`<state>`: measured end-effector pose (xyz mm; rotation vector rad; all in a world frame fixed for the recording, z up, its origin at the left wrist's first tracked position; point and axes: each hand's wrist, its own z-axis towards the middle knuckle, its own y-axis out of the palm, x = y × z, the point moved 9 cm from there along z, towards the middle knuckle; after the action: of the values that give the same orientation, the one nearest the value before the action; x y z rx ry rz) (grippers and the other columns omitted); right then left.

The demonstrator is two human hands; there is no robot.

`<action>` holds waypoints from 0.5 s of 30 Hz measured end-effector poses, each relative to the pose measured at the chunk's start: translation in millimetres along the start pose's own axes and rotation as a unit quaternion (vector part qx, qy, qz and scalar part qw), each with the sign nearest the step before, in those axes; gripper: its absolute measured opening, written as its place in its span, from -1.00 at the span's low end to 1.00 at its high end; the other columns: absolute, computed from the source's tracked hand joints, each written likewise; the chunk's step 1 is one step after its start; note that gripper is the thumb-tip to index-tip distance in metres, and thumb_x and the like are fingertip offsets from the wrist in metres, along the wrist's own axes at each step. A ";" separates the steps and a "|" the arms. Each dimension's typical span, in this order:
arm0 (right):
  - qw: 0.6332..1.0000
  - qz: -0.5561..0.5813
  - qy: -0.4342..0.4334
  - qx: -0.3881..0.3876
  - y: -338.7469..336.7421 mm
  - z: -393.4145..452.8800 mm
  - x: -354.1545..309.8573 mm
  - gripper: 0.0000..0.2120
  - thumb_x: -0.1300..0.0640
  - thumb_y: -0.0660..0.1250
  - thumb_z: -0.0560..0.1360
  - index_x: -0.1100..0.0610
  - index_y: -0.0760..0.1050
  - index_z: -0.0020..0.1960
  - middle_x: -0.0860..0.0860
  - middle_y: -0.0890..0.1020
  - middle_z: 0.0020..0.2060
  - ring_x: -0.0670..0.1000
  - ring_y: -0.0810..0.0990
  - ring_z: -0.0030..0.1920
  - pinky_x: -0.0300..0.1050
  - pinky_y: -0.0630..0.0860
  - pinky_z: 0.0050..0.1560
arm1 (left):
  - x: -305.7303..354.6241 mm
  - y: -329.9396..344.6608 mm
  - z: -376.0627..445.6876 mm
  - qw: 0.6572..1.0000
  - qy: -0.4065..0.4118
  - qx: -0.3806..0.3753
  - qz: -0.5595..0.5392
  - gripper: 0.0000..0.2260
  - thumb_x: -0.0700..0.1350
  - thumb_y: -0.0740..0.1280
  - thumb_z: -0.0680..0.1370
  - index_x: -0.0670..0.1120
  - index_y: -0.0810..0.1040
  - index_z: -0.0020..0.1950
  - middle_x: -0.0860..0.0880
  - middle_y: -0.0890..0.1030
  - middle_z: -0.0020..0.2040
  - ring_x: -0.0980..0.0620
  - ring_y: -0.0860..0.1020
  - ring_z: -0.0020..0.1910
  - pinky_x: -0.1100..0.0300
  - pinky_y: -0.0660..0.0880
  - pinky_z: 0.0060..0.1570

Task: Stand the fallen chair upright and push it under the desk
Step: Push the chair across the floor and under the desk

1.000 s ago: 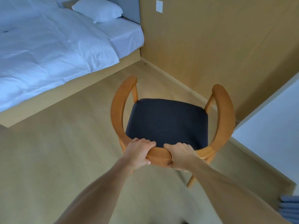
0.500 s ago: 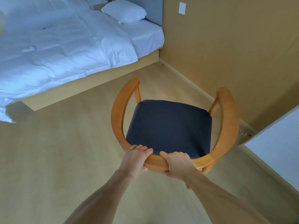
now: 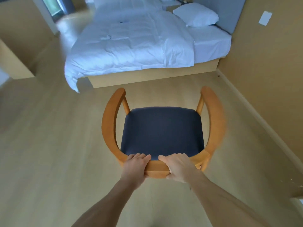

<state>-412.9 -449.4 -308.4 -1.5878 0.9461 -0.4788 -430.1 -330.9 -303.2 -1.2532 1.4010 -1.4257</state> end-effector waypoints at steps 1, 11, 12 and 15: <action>1.000 -0.006 -0.013 -0.010 0.2 10.9 -6.7 -0.58 -0.08 0.45 0.42 -0.05 0.30 0.13 -0.04 0.62 -0.03 0.09 0.60 -0.08 0.05 0.53 -0.04 | -10.8 -0.9 -3.8 1.000 -0.024 -0.001 -0.001 -0.67 0.09 0.41 0.47 0.11 0.41 0.18 0.13 0.58 0.07 0.07 0.51 0.05 0.15 0.36 0.19; 0.987 -0.060 -0.138 -0.061 -17.4 129.8 -91.0 -0.48 -0.09 0.50 0.38 -0.09 0.33 0.23 -0.03 0.61 0.09 0.08 0.60 0.01 0.09 0.52 0.10 | -134.7 -12.1 -30.9 0.978 -0.203 0.032 -0.022 -0.64 -0.01 0.50 0.38 0.14 0.31 -0.06 0.12 0.56 -0.10 0.09 0.46 -0.12 0.11 0.41 0.13; 0.985 -0.063 -0.150 -0.062 -19.6 141.8 -98.9 -0.46 -0.10 0.50 0.38 -0.08 0.33 0.25 -0.02 0.61 0.10 0.08 0.60 0.03 0.10 0.52 0.12 | -147.3 -12.7 -31.3 0.976 -0.214 0.034 -0.026 -0.64 -0.01 0.51 0.38 0.14 0.33 -0.05 0.12 0.56 -0.09 0.09 0.46 -0.11 0.10 0.40 0.14; 0.978 -0.081 -0.185 -0.044 -27.1 178.2 -119.9 -0.43 -0.10 0.51 0.37 -0.07 0.34 0.28 -0.02 0.62 0.11 0.08 0.61 0.03 0.06 0.51 0.09 | -183.8 -16.5 -28.3 0.968 -0.243 0.042 -0.036 -0.64 -0.04 0.53 0.38 0.11 0.35 -0.05 0.11 0.56 -0.10 0.08 0.45 -0.12 0.08 0.39 0.15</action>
<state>-342.2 -244.8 -304.2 -1.7675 0.5630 -0.2406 -413.9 -144.9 -308.4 -1.4843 0.9603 -1.1070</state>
